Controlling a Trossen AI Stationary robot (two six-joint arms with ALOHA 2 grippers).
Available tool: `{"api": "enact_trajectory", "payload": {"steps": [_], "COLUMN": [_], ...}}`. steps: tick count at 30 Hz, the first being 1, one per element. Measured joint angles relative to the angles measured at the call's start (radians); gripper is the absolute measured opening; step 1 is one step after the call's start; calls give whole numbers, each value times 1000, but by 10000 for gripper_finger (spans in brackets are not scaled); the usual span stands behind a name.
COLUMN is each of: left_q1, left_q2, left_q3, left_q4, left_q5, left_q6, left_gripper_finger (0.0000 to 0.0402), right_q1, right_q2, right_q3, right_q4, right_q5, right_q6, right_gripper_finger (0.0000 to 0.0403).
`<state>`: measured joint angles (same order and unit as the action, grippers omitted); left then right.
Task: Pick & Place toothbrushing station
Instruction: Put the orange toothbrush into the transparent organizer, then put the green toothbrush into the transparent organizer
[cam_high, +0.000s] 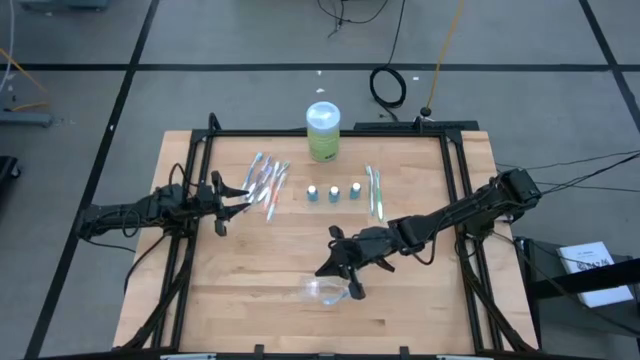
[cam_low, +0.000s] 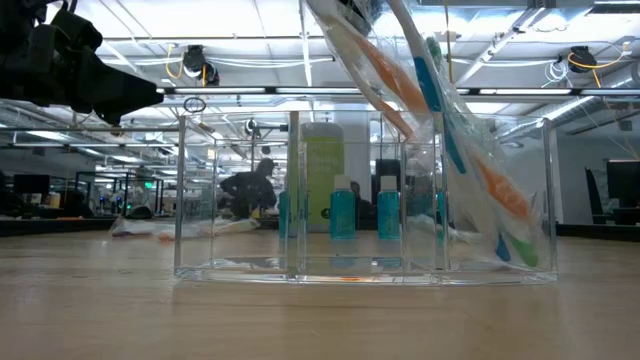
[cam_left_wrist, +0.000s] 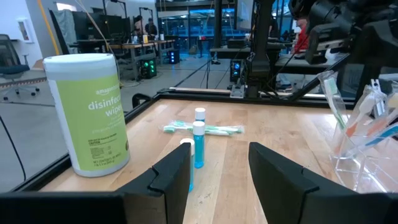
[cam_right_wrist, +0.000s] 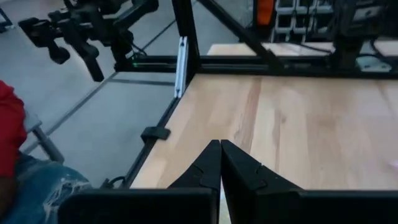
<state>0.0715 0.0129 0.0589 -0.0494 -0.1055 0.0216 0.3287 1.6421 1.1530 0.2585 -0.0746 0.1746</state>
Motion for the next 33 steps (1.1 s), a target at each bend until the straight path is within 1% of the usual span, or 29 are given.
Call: {"api": "enact_trajectory", "payload": {"steps": [3, 6, 10, 14, 17, 20, 25, 29, 31, 33], "left_q1": [0, 0, 0, 0, 0, 0, 0, 0, 0, 0], "left_q2": [0, 0, 0, 0, 0, 0, 0, 0, 0, 0], "left_q3": [0, 0, 0, 0, 0, 0, 0, 0, 0, 0], "left_q4": [0, 0, 0, 0, 0, 0, 0, 0, 0, 0], "left_q5": [0, 0, 0, 0, 0, 0, 0, 0, 0, 0], "left_q6": [0, 0, 0, 0, 0, 0, 0, 0, 0, 0], "left_gripper_finger": [166, 166, 166, 166, 166, 166, 166, 166, 166, 166], "right_q1": [0, 0, 1, 0, 10, 21, 33, 40, 49, 67], "right_q2": [16, 13, 13, 13, 13, 13, 1, -45, -90, -142], "right_q3": [0, 1, 2, 2, 2, 2, 2, 2, 2, 2], "right_q4": [-13, 12, 2, -84, -163, -202, -156, -143, -184, -280], "right_q5": [-10, -33, -35, -61, -58, -59, -56, -52, -14, 95], "right_q6": [15, 21, 27, 53, 71, 86, 60, 12, -14, -37], "right_gripper_finger": [0, 0, 0, 0, 0, 0, 0, 0, 0, 0]}}
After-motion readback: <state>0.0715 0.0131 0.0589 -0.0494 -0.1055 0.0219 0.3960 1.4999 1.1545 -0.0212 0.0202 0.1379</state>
